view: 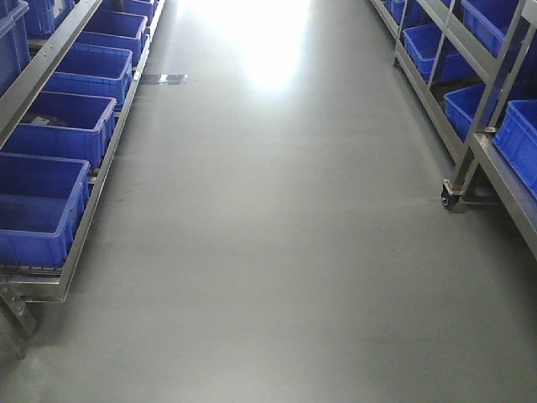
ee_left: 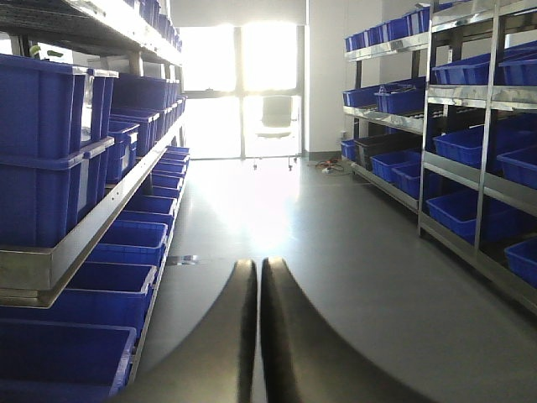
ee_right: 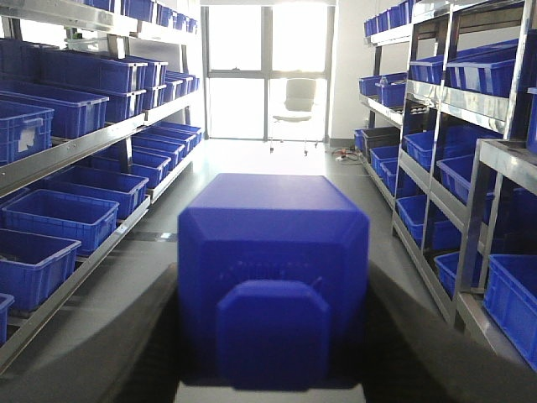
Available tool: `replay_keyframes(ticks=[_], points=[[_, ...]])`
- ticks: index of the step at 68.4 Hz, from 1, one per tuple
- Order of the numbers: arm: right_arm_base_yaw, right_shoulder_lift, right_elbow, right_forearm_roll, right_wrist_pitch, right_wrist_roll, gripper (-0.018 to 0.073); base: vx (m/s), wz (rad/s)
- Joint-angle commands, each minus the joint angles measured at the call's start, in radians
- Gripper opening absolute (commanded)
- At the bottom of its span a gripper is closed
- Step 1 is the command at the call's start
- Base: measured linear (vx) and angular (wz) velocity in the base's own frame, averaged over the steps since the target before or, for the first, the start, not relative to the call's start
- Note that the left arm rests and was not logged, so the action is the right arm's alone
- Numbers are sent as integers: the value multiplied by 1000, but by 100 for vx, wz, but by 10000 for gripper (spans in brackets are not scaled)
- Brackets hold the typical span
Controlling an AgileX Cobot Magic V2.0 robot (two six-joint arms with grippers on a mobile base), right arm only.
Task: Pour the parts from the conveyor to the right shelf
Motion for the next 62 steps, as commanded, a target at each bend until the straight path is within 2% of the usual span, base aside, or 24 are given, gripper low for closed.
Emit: replay_keyframes(ticks=[1, 31, 62], points=[[-1, 12, -26, -8, -83, -5, 60, 10, 3], [-1, 12, -26, -8, -83, -5, 60, 19, -3], [-1, 12, -26, -8, -83, -5, 60, 36, -11]])
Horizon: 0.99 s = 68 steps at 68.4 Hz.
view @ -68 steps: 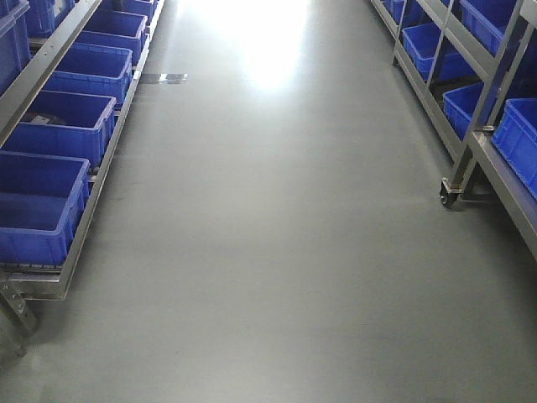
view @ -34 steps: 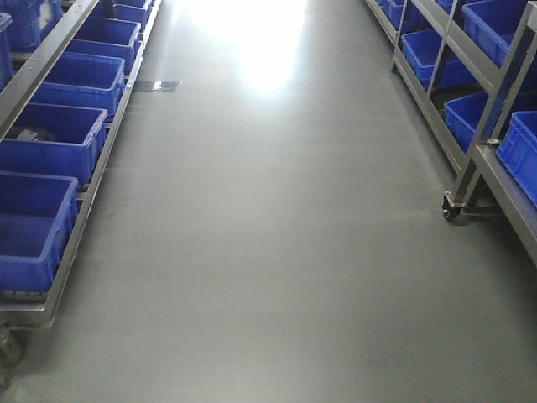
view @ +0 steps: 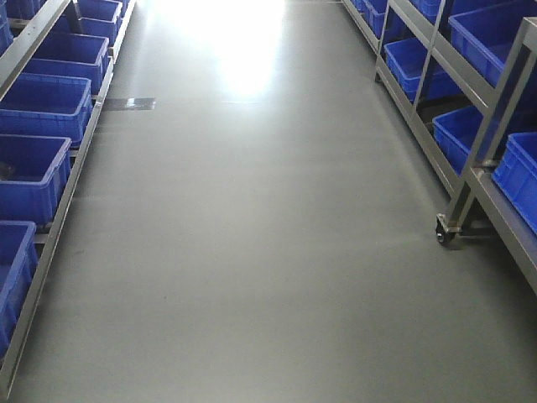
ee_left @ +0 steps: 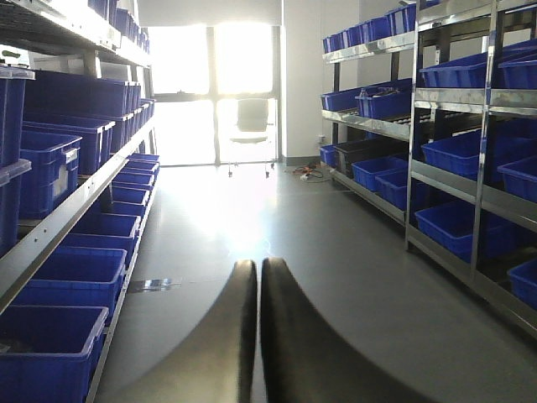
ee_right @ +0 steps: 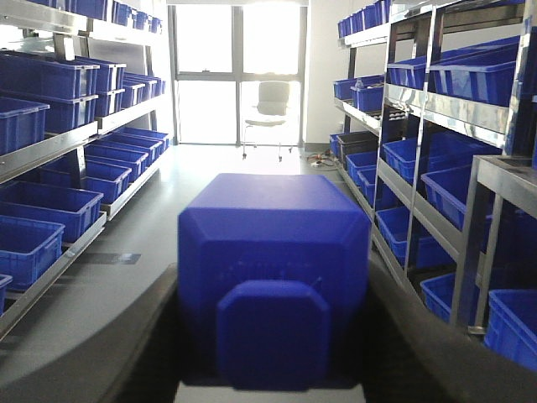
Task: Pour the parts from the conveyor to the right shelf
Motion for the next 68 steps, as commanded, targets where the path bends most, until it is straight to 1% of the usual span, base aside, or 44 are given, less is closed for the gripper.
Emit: replay_keyframes(ticks=[1, 44, 68], points=[[-1, 12, -26, -8, -83, -5, 60, 44, -1], [-1, 12, -26, -8, -83, -5, 60, 51, 6], [-1, 12, -26, -8, -83, -5, 60, 55, -4]])
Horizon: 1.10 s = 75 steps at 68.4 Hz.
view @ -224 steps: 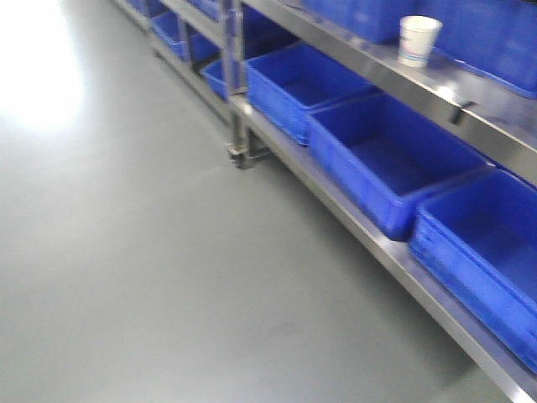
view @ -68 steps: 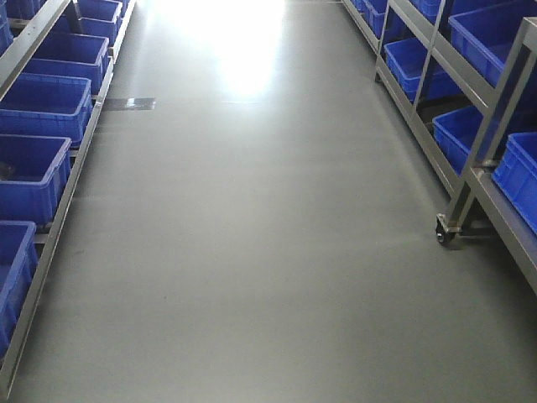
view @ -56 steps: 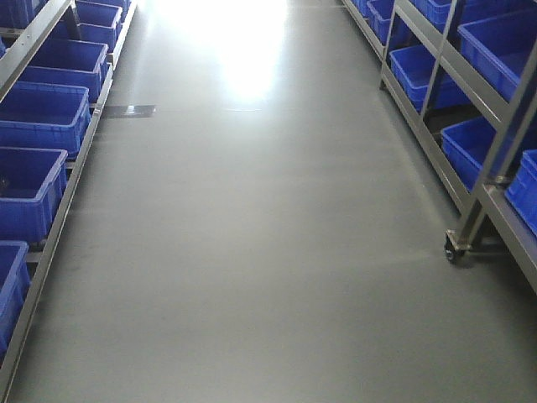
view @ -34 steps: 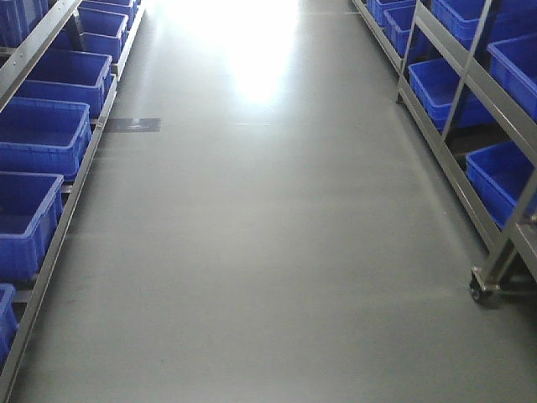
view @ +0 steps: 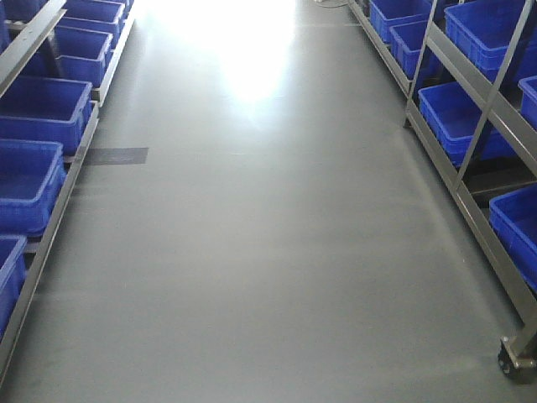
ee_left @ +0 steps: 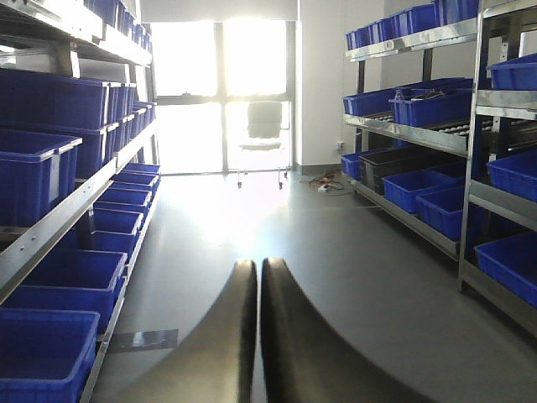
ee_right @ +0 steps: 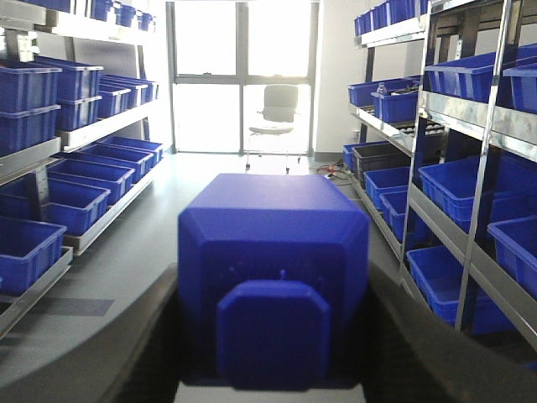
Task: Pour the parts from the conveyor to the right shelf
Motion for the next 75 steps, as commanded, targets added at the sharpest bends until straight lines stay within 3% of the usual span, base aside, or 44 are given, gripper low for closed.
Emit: replay_keyframes(ticks=[1, 39, 75], points=[[-1, 12, -26, -8, -83, -5, 60, 57, -13], [-1, 12, -26, -8, -83, -5, 60, 57, -11], [-1, 12, -26, -8, -83, -5, 60, 57, 15]])
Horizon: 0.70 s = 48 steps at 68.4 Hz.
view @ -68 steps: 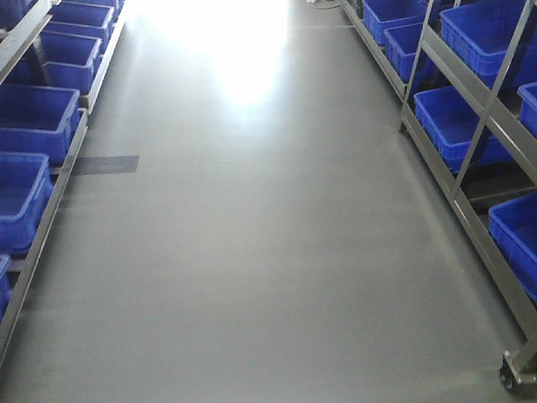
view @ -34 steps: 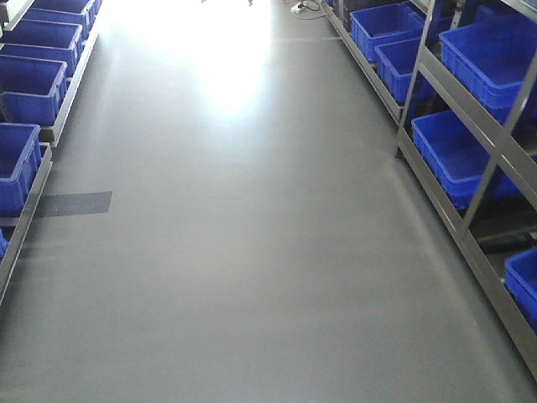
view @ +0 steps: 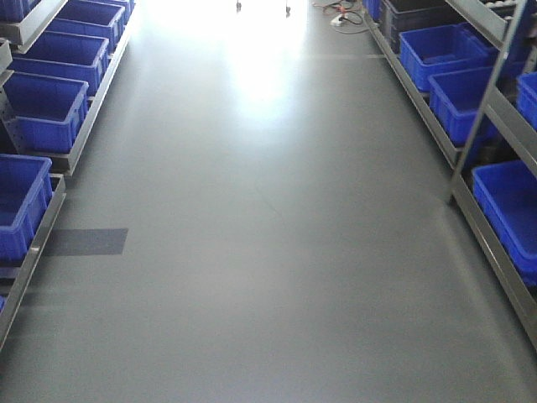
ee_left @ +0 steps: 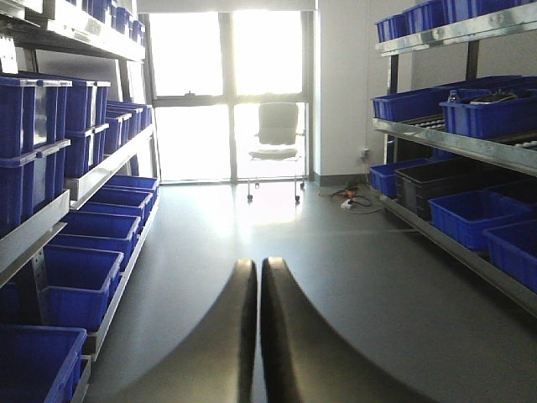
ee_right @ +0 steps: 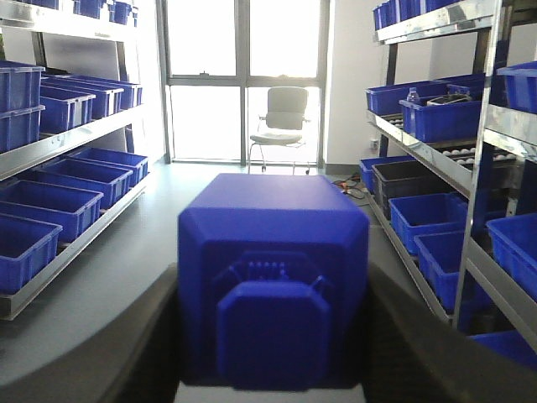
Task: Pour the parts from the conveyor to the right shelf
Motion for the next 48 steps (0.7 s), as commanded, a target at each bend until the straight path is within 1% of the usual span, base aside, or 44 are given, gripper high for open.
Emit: replay_keyframes(ticks=[1, 48], points=[[-1, 12, -26, -8, -83, -5, 60, 54, 17], [-1, 12, -26, -8, -82, -5, 60, 50, 12]])
